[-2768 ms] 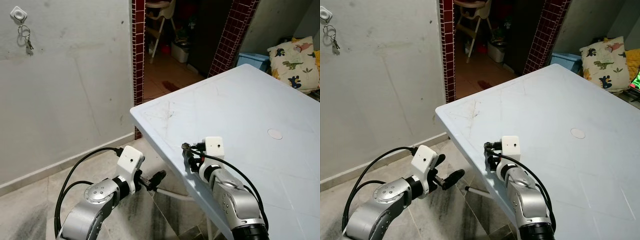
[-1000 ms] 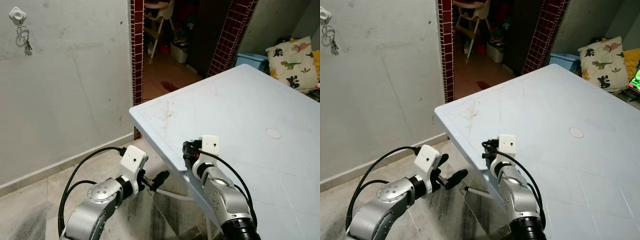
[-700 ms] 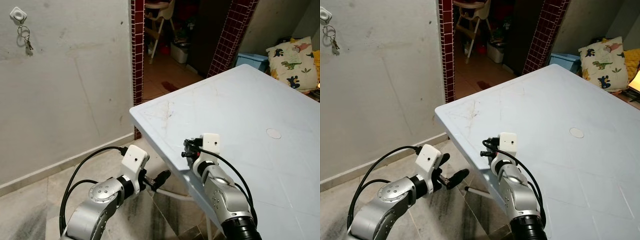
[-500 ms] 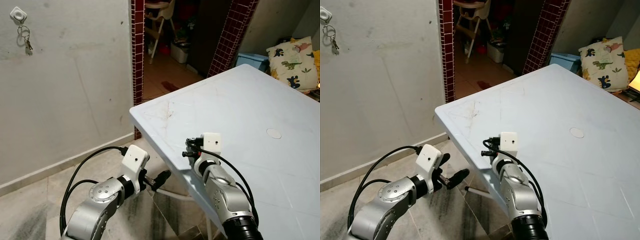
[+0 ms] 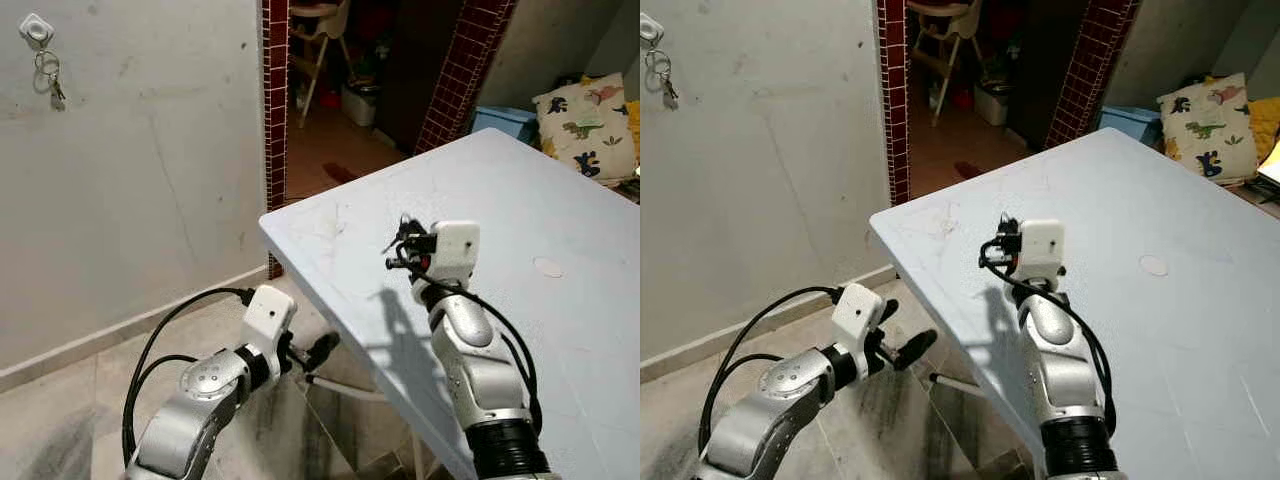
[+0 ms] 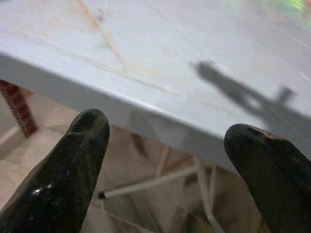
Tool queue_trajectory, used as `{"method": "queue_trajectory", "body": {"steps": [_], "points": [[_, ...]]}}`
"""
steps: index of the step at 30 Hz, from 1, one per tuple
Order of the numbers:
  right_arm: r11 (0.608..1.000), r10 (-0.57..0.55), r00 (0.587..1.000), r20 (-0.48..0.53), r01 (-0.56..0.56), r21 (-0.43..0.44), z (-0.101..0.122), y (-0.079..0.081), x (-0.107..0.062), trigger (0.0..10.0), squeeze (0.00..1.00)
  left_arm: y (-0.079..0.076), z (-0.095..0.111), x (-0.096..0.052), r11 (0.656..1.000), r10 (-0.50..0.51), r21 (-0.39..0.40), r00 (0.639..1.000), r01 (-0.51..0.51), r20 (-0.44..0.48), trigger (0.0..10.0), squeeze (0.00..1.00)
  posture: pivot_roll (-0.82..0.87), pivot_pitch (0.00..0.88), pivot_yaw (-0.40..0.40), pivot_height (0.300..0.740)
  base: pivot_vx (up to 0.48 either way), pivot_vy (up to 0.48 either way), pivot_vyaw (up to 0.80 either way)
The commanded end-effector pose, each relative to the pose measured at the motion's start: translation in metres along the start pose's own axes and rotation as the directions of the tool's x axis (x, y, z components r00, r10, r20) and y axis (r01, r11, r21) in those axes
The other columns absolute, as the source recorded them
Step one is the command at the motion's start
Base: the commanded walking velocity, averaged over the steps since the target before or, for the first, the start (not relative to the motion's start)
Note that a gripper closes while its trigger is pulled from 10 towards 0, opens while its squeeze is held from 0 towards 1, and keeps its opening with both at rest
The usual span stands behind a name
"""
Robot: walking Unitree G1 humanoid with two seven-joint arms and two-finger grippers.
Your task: Hang keys on a hook
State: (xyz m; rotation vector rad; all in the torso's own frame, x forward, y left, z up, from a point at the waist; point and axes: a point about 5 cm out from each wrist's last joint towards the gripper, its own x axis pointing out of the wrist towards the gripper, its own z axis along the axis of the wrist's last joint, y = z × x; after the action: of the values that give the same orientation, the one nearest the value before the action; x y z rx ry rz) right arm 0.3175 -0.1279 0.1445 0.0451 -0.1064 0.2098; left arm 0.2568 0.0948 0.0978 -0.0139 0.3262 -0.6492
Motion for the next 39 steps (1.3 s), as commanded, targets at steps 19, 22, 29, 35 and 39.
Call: {"method": "queue_trajectory", "body": {"steps": [19,22,29,35,39], "points": [[0.996,0.056,0.998,0.001,-0.056,0.076,0.001,0.024,-0.027,10.0,0.00,0.041,0.010,-0.022,0.907,0.414,0.022,0.899,-0.421,0.143,10.0,0.00,0.20,0.000,-0.084,0.740,0.000,0.000,0.00],[0.994,0.078,0.997,-0.009,-0.077,0.074,-0.002,0.033,-0.030,10.0,0.00,0.042,0.010,-0.028,0.899,0.431,0.015,0.890,-0.437,0.149,10.0,0.00,0.21,0.000,-0.083,0.740,0.000,0.000,0.80],[0.993,0.065,0.998,-0.015,-0.063,0.102,-0.001,0.038,-0.028,10.0,0.00,0.049,0.019,-0.026,0.885,0.454,0.027,0.874,-0.466,0.174,10.0,0.00,0.22,0.000,-0.073,0.740,0.000,0.000,0.80],[0.993,0.034,0.999,-0.018,-0.032,0.115,-0.001,0.038,-0.026,10.0,0.00,0.052,0.022,-0.022,0.881,0.463,0.016,0.868,-0.474,0.179,10.0,0.00,0.22,0.000,-0.060,0.740,0.000,0.000,0.80],[0.993,0.026,1.000,-0.015,-0.025,0.118,0.000,0.038,-0.023,10.0,0.00,0.049,0.026,-0.016,0.886,0.453,0.009,0.872,-0.463,0.186,10.0,0.00,0.22,0.000,-0.049,0.740,0.000,0.000,0.80]]}}
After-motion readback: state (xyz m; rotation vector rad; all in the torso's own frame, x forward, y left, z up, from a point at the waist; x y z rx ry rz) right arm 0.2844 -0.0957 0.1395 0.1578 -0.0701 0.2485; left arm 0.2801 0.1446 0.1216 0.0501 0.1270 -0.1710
